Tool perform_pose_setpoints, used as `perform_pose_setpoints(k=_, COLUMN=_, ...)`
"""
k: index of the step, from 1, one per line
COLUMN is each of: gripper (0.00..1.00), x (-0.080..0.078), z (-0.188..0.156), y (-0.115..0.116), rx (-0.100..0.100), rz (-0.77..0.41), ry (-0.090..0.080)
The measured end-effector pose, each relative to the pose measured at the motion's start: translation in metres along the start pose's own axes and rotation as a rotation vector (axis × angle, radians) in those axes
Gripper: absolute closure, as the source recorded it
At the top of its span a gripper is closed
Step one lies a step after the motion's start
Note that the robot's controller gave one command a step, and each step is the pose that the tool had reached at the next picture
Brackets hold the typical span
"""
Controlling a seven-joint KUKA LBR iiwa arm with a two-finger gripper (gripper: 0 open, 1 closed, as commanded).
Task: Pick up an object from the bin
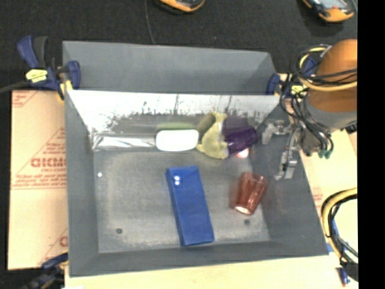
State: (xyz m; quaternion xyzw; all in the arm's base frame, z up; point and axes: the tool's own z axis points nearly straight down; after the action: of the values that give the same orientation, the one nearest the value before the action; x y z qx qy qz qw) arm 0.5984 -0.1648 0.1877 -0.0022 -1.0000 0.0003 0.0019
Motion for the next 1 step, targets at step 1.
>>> perform_pose_setpoints(k=1, gripper=0.0, x=-0.0014, z=-0.0053, y=0.0007, rx=0.002, rz=-0.003, ry=-0.008)
